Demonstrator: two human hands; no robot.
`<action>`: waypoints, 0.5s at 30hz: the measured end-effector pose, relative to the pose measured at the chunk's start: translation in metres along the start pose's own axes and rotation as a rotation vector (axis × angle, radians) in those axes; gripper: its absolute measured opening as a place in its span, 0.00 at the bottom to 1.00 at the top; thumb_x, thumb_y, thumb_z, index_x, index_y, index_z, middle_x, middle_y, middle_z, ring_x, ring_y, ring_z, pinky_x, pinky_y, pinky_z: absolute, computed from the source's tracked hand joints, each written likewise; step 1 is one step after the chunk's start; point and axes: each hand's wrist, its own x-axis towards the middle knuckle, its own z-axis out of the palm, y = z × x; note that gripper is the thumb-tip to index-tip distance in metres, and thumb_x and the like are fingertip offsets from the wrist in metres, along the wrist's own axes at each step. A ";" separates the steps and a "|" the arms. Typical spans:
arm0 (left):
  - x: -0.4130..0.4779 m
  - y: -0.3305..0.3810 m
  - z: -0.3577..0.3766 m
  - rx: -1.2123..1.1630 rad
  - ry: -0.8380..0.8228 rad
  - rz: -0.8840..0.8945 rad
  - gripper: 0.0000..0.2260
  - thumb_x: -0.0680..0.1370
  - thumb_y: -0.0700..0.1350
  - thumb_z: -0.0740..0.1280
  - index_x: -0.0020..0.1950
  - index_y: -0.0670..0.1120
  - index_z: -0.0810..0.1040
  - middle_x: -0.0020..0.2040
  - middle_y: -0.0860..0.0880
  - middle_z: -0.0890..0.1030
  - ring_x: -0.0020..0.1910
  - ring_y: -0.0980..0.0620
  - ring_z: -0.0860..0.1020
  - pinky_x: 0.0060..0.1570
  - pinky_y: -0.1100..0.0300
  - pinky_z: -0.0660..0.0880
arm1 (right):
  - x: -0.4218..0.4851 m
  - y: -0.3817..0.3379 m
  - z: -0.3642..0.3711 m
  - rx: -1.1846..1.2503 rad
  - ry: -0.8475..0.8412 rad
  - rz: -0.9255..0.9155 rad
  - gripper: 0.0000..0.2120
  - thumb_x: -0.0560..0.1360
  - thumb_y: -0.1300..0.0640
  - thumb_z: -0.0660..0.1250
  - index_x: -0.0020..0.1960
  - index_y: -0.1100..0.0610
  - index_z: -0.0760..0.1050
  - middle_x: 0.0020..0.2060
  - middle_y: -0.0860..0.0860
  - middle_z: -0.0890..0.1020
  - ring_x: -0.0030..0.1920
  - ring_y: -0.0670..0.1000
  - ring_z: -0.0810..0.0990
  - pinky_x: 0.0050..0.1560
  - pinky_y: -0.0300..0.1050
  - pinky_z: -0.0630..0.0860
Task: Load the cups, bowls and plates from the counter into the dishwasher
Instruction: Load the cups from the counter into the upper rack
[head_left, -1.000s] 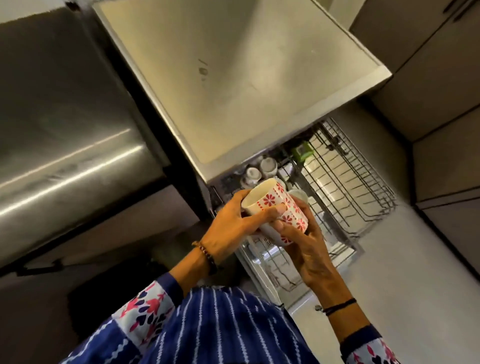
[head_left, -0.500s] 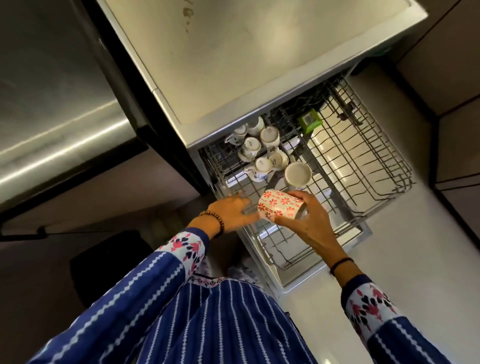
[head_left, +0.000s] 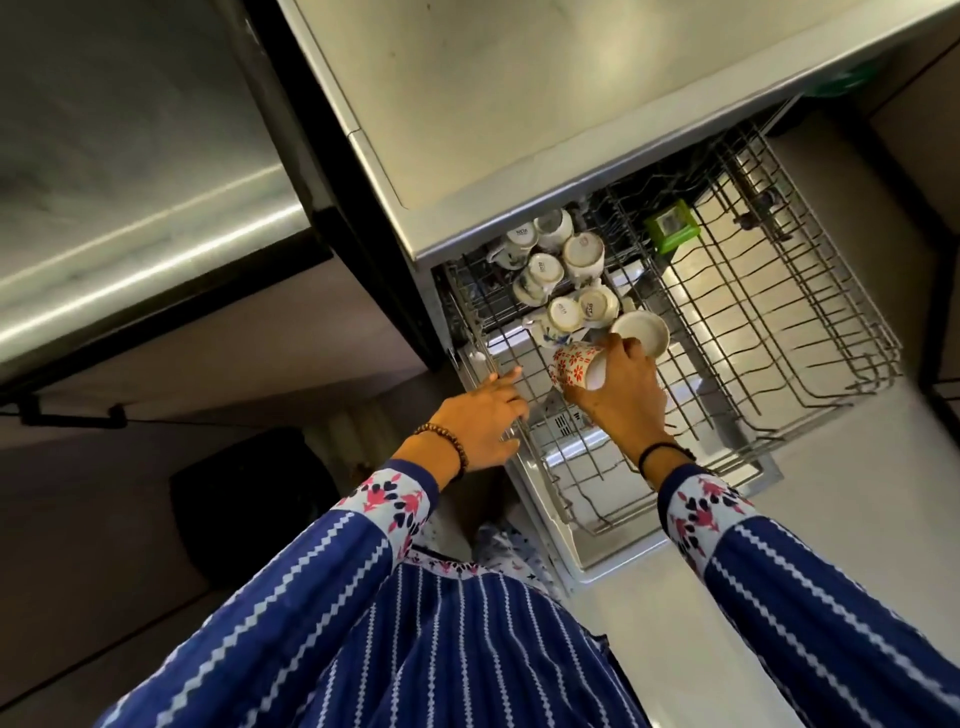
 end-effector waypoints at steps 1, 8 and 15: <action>-0.002 0.002 0.000 -0.003 0.000 -0.005 0.17 0.79 0.48 0.63 0.67 0.47 0.71 0.78 0.46 0.58 0.78 0.52 0.47 0.72 0.60 0.55 | 0.003 -0.001 0.002 -0.013 -0.012 0.006 0.39 0.64 0.43 0.79 0.68 0.54 0.66 0.62 0.55 0.72 0.63 0.63 0.72 0.50 0.61 0.81; -0.004 0.003 0.004 -0.021 -0.029 -0.032 0.17 0.77 0.47 0.67 0.65 0.50 0.70 0.80 0.48 0.48 0.78 0.46 0.52 0.60 0.53 0.73 | 0.010 -0.008 0.008 0.014 -0.013 -0.003 0.38 0.68 0.44 0.77 0.69 0.55 0.62 0.62 0.59 0.71 0.58 0.69 0.75 0.49 0.63 0.81; -0.004 0.001 0.008 -0.051 -0.018 -0.008 0.17 0.77 0.47 0.66 0.66 0.49 0.70 0.79 0.48 0.52 0.78 0.48 0.52 0.65 0.54 0.69 | -0.001 -0.013 0.000 0.059 -0.018 -0.029 0.36 0.71 0.49 0.76 0.72 0.58 0.63 0.66 0.60 0.72 0.59 0.66 0.78 0.52 0.62 0.81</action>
